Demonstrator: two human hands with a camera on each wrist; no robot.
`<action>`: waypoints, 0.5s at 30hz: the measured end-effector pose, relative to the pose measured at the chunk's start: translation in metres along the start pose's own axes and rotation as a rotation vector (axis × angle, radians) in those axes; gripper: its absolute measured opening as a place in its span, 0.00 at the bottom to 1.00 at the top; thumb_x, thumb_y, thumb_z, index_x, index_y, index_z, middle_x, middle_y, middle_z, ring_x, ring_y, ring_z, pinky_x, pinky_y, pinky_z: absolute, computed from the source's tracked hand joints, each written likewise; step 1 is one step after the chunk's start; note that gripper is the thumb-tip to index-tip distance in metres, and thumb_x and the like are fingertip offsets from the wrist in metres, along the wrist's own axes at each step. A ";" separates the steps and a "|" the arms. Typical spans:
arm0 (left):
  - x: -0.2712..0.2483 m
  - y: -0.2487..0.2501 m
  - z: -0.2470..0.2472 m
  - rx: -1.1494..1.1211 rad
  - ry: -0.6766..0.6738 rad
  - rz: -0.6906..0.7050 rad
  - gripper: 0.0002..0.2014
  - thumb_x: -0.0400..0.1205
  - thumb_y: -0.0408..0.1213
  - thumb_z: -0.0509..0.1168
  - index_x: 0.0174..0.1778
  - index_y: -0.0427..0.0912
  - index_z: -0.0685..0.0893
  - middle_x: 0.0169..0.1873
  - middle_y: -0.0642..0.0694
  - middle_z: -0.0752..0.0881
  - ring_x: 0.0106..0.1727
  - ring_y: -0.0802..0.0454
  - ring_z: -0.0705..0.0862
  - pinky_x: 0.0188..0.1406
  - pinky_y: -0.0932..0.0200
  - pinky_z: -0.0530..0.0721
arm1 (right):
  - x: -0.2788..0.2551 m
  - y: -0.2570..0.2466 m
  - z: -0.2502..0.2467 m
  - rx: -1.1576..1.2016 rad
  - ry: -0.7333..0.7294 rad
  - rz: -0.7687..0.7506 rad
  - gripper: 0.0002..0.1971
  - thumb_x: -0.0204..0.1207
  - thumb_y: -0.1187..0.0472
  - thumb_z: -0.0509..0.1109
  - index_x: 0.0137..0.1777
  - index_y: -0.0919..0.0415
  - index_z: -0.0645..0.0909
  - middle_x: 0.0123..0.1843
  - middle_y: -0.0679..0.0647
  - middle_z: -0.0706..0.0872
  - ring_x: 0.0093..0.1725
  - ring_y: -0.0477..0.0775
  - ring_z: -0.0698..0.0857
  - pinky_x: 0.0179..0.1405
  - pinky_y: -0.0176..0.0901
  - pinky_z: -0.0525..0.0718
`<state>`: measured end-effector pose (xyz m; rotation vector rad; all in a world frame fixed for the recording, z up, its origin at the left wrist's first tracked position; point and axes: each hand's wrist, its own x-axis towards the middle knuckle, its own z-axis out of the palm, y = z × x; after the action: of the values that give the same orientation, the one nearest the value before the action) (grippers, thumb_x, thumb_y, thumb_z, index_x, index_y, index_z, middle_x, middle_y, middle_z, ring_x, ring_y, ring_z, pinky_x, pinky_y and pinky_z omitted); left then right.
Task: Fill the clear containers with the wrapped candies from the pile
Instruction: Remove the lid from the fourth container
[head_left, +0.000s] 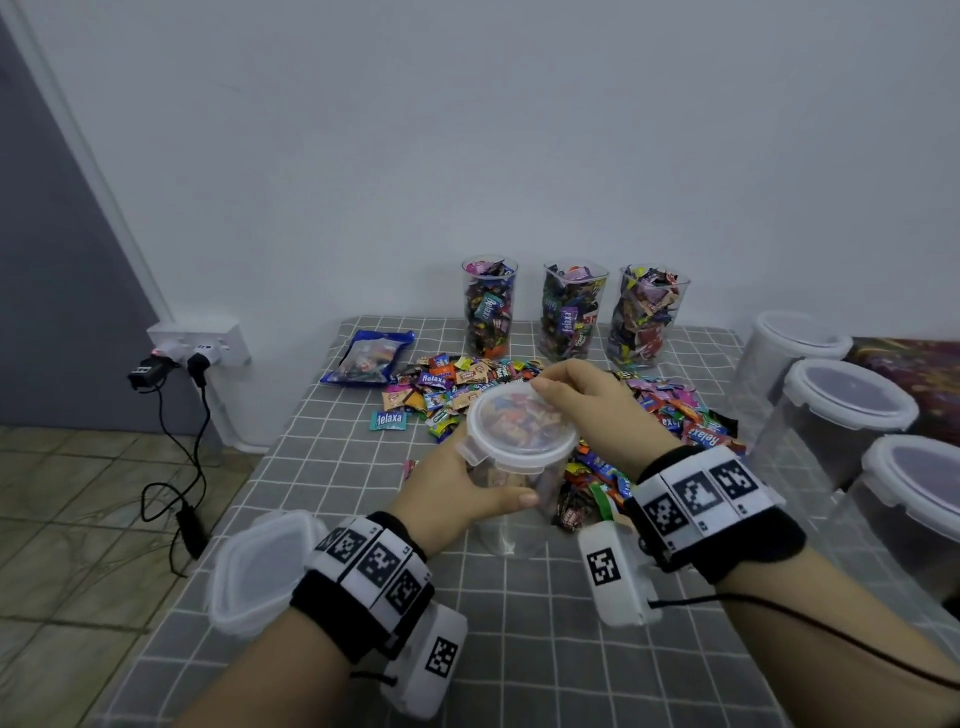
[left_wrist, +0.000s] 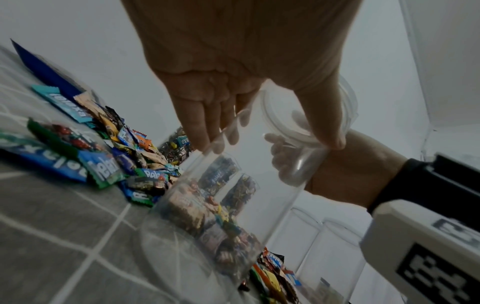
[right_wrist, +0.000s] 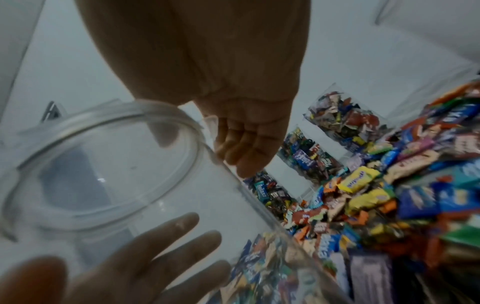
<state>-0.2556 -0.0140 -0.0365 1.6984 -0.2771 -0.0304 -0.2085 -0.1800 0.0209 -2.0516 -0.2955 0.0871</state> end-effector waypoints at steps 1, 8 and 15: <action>0.000 0.001 -0.001 0.015 -0.003 0.007 0.34 0.63 0.32 0.80 0.61 0.56 0.75 0.56 0.60 0.84 0.57 0.72 0.81 0.53 0.76 0.77 | -0.004 0.003 0.000 0.043 -0.024 0.017 0.16 0.81 0.47 0.64 0.62 0.55 0.77 0.58 0.55 0.83 0.57 0.54 0.83 0.60 0.51 0.80; -0.006 0.019 -0.035 0.041 -0.070 -0.056 0.76 0.44 0.65 0.81 0.80 0.62 0.35 0.70 0.70 0.64 0.73 0.69 0.66 0.61 0.79 0.71 | -0.022 0.035 -0.004 0.344 -0.283 -0.021 0.58 0.44 0.29 0.81 0.75 0.52 0.64 0.68 0.43 0.81 0.68 0.43 0.79 0.68 0.42 0.78; 0.014 0.073 -0.032 0.665 -0.154 0.036 0.64 0.54 0.63 0.79 0.83 0.53 0.50 0.81 0.58 0.57 0.76 0.66 0.58 0.77 0.60 0.58 | -0.033 0.030 0.011 0.229 -0.303 -0.063 0.42 0.63 0.65 0.82 0.75 0.55 0.64 0.66 0.44 0.80 0.60 0.29 0.80 0.56 0.23 0.76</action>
<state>-0.2479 0.0057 0.0414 2.3560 -0.4685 -0.0458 -0.2372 -0.1926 -0.0128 -1.7973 -0.5136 0.3785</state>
